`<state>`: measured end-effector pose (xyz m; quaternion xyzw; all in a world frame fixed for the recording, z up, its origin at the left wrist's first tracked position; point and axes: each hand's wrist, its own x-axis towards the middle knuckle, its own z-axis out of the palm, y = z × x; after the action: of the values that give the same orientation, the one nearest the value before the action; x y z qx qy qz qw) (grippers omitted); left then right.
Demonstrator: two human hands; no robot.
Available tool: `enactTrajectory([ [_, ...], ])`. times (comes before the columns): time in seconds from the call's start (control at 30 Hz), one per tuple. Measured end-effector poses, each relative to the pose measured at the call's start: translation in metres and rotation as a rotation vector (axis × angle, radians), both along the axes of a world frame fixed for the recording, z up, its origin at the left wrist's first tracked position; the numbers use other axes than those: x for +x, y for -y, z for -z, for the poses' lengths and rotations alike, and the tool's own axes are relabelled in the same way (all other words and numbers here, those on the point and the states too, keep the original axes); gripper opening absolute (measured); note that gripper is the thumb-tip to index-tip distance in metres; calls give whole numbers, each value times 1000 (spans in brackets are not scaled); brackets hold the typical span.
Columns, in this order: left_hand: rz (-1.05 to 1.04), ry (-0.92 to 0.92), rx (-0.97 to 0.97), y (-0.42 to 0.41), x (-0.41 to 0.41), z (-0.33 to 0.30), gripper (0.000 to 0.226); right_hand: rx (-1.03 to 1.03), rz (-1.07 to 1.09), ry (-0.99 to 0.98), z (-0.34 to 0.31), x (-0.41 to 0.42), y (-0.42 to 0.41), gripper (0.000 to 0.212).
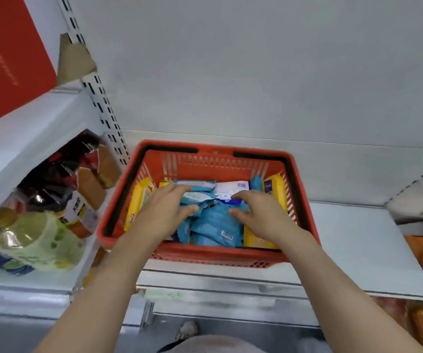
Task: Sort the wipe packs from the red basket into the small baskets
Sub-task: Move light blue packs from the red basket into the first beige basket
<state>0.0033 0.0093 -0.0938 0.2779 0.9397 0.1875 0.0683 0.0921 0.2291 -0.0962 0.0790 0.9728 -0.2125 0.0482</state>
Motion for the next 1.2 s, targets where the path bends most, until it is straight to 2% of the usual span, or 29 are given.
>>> enactTrajectory([
  [0.13,29,69,-92,3,-45,14,62,-17,-30,65,14,-64,30,53],
  [0.27,13,153,-139,8,-67,26,74,-89,-73,180,31,-112,51,75],
  [0.33,-3,211,-125,10,-71,29,78,-131,-37,239,42,-127,52,67],
  [0.43,-23,250,-102,11,-74,31,78,-43,23,237,52,-139,43,46],
  [0.57,-30,268,-88,8,-75,33,76,2,-9,252,53,-146,29,41],
  [0.67,-51,297,-95,6,-73,35,78,-10,-15,267,57,-146,27,28],
  [0.73,-66,313,-117,5,-72,35,81,-88,-22,280,60,-149,28,28],
  [0.87,-86,348,-128,3,-75,39,84,-160,39,295,57,-157,20,65],
  [0.97,-105,379,-113,5,-81,40,82,-146,150,154,51,-150,0,37],
  [1.0,-96,378,-111,4,-84,39,81,-229,232,99,48,-145,-9,30],
  [1.07,-35,364,-102,-3,-88,38,75,-555,415,9,43,-126,-23,27],
  [1.13,78,375,-118,-16,-94,40,68,-837,508,-22,37,-106,-29,24],
  [1.2,175,447,-203,-27,-99,44,68,-955,536,3,29,-88,-28,20],
])
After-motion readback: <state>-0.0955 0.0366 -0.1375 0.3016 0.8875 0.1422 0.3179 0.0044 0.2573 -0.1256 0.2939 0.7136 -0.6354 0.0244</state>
